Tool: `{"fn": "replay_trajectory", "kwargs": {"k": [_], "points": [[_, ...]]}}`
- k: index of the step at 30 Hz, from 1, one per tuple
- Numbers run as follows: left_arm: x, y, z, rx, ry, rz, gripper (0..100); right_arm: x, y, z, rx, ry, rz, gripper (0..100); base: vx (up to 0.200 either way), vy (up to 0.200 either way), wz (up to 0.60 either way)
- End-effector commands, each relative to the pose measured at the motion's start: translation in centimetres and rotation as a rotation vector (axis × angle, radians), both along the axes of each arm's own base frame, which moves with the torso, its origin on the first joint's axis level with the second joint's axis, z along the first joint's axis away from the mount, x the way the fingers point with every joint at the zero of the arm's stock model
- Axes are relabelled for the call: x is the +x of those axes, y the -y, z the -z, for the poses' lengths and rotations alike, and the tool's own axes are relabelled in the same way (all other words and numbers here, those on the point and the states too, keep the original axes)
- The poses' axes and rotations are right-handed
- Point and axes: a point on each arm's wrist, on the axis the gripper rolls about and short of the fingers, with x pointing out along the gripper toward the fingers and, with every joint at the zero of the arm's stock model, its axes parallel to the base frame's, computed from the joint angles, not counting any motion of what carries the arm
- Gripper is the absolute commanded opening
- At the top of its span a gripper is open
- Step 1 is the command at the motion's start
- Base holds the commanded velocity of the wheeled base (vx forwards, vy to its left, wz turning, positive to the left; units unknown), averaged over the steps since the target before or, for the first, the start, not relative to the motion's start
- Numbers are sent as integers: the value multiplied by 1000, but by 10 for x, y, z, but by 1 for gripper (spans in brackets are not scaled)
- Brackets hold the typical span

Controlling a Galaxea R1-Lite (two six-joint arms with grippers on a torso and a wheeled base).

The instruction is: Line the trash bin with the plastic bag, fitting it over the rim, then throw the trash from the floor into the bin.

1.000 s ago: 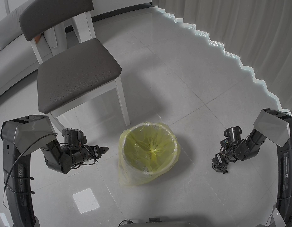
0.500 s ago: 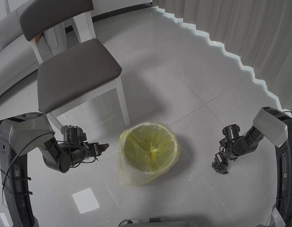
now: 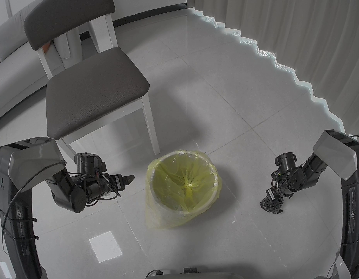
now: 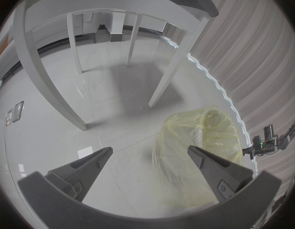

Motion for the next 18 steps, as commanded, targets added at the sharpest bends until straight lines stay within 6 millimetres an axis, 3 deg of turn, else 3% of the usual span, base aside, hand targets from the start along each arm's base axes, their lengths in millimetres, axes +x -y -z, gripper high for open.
{"fn": "replay_trajectory", "kwargs": {"k": [1,10,18], "points": [[-5,0,-5,-9,22,1,100,-14,-2,-39,4,52,-9,0,0,0,0],[-22,2,-21,-21,55,8,100,-50,-14,-127,22,222,-51,0,0,0,0],[-42,-4,-40,-56,104,-12,100,-91,-53,-215,68,376,-172,0,0,0,0]]}}
